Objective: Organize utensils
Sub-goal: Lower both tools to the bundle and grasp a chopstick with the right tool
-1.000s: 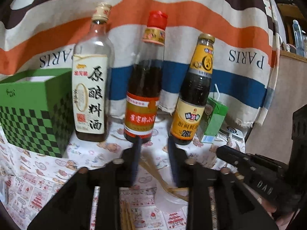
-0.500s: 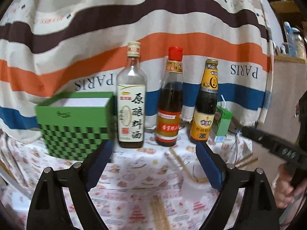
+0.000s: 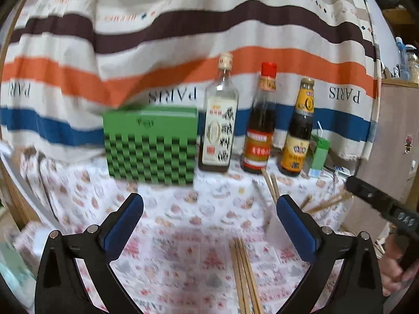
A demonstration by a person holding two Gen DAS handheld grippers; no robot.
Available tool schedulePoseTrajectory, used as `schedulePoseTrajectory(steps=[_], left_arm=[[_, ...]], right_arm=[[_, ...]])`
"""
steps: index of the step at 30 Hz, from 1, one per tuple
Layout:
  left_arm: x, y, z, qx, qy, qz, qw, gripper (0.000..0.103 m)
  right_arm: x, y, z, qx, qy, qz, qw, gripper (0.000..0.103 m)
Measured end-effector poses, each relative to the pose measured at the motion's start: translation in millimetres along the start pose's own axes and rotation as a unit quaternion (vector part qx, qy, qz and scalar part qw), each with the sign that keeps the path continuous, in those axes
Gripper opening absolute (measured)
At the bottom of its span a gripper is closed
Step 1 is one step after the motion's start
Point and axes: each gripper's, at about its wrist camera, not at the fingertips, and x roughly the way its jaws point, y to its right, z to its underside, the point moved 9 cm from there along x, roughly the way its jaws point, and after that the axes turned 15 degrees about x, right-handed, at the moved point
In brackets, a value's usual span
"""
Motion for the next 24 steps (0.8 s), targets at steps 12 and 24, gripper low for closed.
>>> schedulePoseTrajectory(steps=[12,24], left_arm=[[51,-13,70,-0.001,-0.105,-0.011,0.9945,0.101],[91,-3,128,-0.025,-0.233,0.036,0.9714,0.101]], right_arm=[[50,33,68,0.006,-0.090,0.049,0.995,0.063],[92,56,124,0.005,-0.203,0.101,0.974,0.066]])
